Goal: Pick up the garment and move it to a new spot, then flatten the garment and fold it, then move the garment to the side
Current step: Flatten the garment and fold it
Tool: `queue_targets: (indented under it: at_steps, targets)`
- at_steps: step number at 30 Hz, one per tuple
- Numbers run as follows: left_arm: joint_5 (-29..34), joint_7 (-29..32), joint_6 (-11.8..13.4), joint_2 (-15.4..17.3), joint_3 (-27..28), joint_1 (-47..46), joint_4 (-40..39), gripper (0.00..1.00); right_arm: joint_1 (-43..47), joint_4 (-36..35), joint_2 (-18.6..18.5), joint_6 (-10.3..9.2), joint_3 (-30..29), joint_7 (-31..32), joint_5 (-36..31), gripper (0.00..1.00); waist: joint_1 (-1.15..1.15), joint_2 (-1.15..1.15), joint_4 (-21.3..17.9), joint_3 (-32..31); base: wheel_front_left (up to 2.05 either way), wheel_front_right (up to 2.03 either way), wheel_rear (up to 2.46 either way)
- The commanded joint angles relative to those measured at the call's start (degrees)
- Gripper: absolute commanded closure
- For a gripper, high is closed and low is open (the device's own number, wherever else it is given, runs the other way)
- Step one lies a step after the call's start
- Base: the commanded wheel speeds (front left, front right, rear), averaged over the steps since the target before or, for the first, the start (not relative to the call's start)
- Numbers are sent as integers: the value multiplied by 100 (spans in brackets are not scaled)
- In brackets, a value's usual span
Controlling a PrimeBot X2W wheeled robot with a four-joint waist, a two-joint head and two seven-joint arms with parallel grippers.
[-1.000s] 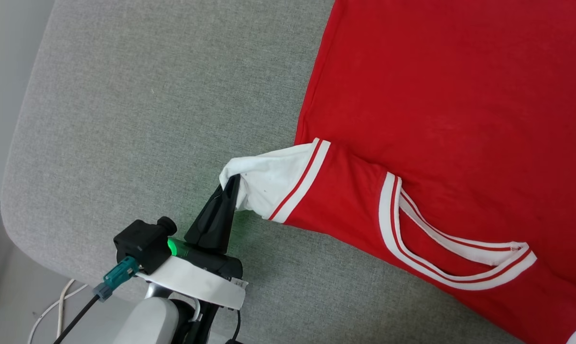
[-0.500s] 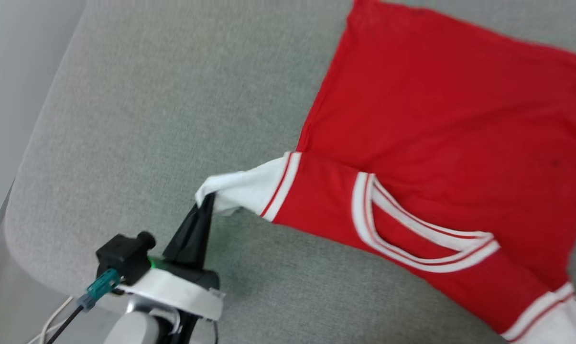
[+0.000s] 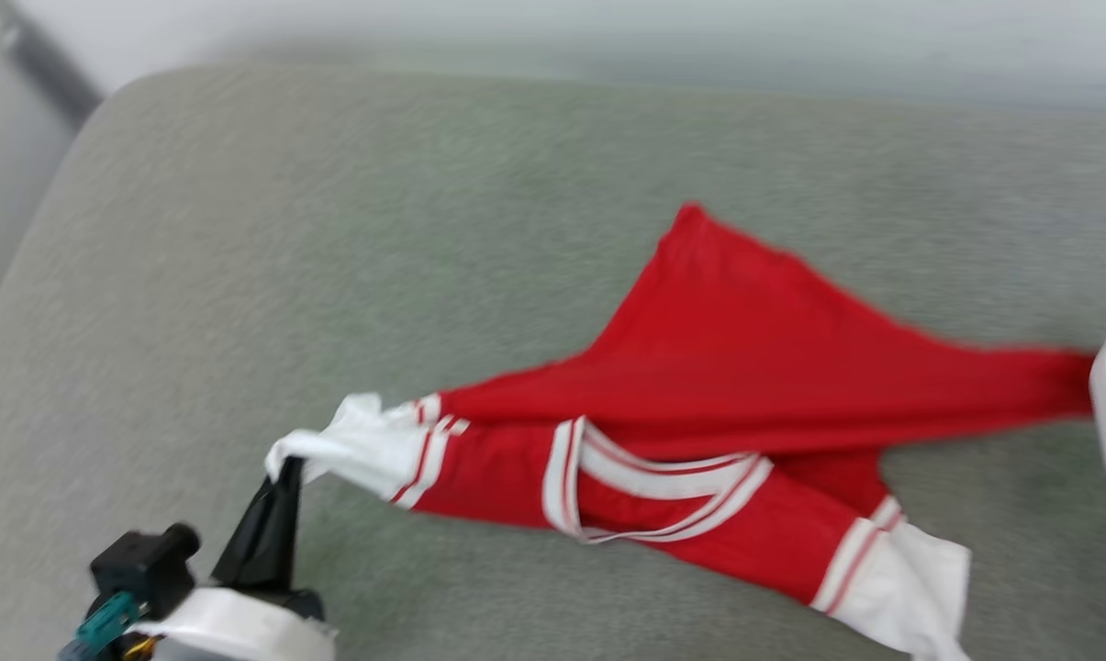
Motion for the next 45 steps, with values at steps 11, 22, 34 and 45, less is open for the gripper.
queue_targets:
  at_steps: [11,22,34,45]
  targets:
    - [-102,287,351,409,389,680,-208,100,3088,-1189,809,-4,-486,-60,263,100,0,0,-1358,-639,0,0,0]
    - [-86,508,489,520,387,727,-459,100,3688,-1330,1863,-3,-861,-1263,468,0,0,0,-1661,-475,0,0,0]
    - [-36,575,523,537,282,378,-667,100,2257,-1034,1852,-2,-509,-4677,402,0,0,0,-1462,-115,0,0,0]
    - [45,445,385,459,76,-146,-642,100,171,-175,1314,-2,936,-2391,921,0,0,0,-1091,431,0,0,0]
